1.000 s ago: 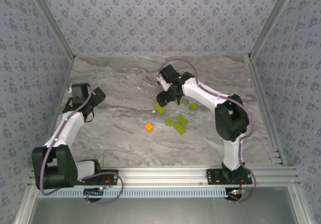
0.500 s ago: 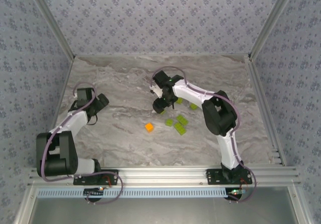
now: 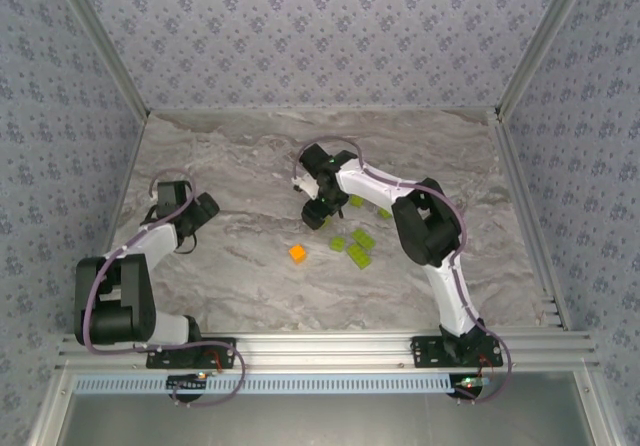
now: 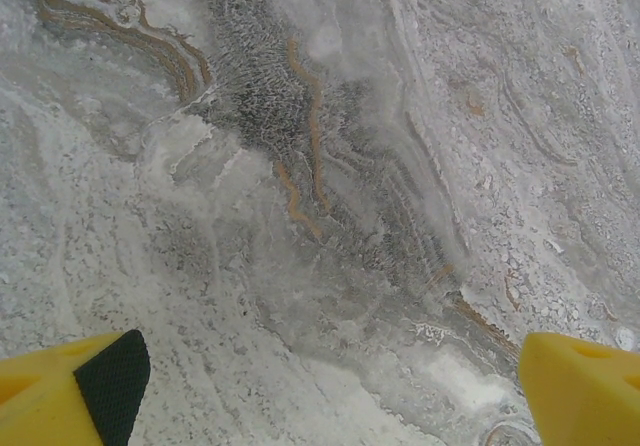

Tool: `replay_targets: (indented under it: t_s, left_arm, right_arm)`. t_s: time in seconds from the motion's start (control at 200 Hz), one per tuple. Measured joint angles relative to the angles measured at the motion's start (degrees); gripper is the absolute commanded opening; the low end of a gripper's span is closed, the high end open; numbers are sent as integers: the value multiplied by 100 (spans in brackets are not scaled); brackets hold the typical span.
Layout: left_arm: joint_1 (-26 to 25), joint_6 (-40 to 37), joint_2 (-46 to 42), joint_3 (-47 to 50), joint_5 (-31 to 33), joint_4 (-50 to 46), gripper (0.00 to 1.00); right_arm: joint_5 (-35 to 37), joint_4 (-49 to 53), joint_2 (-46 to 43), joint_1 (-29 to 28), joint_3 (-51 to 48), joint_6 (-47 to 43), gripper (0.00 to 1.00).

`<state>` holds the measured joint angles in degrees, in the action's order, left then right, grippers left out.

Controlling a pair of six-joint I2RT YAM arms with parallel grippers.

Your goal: Assemble a carrot with lego

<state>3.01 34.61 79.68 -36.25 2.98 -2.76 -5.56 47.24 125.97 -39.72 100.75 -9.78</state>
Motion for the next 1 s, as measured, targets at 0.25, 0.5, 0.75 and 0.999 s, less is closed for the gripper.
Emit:
replay_targets:
  t_s: [0.25, 0.5, 0.75, 0.999]
  left_arm:
    - [0, 0, 37, 0, -4, 11, 96]
    - [0, 0, 37, 0, -2, 52, 96]
    - [0, 0, 68, 0, -4, 114, 96]
    - [0, 0, 136, 0, -22, 138, 96]
  right_arm:
    - [44, 85, 201, -68, 195, -13, 58]
    - [177, 221, 323, -72, 367, -11, 48]
    - [264, 251, 356, -98, 452, 7, 41]
    - [337, 260, 369, -129, 452, 31, 46]
